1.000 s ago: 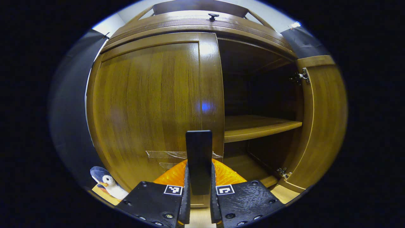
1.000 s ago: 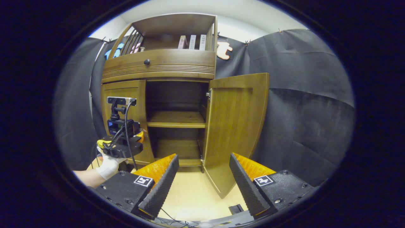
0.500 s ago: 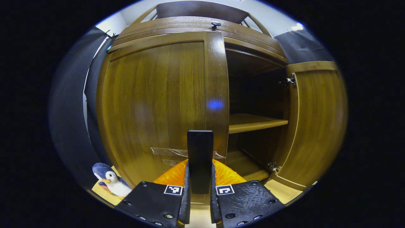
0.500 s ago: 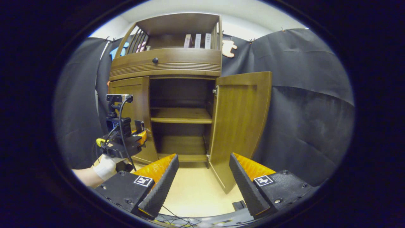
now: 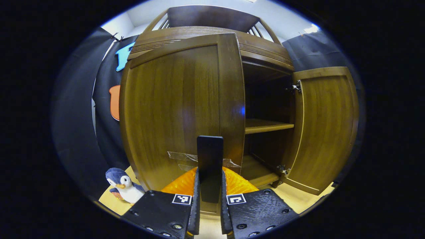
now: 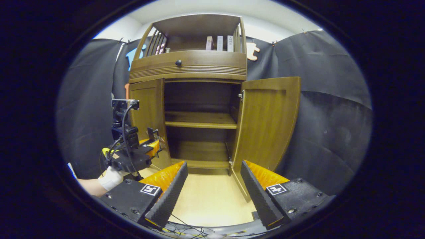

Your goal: Open the right door of the double-door shoe cabinet with the right hand, and open the left door with the left hand.

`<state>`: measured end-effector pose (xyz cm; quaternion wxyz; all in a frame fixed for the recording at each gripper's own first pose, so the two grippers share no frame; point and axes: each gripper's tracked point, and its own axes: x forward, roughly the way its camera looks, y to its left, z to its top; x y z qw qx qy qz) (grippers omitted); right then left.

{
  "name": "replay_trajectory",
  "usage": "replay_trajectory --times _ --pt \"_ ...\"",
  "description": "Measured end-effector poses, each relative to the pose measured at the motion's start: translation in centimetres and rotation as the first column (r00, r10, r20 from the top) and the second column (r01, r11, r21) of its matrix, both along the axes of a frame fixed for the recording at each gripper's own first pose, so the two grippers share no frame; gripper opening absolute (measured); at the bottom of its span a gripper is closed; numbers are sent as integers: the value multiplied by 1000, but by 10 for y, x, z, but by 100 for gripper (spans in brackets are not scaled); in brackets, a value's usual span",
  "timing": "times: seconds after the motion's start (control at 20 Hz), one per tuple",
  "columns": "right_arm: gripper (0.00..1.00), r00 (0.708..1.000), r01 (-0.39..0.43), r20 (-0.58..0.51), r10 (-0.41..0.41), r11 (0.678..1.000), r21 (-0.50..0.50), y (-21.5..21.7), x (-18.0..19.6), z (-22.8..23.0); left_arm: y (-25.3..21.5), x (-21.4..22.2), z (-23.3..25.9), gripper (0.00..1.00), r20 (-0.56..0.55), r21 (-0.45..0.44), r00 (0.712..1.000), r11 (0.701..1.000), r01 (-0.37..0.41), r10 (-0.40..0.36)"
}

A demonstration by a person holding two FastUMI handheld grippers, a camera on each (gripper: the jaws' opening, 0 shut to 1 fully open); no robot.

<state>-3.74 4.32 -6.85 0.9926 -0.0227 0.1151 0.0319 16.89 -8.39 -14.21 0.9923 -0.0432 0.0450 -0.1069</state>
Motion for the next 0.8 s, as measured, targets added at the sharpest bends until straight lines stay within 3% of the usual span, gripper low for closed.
replay_trajectory --times 0.35,0.8 --pt "100 1000 -22 10 22 1000 8 3 -8 0 18 -25 -1 24 17 8 1000 1000 5 -5" --pt "100 997 -83 7 83 996 17 21 -14 -5 58 -65 -6 23 14 20 999 999 -46 46"
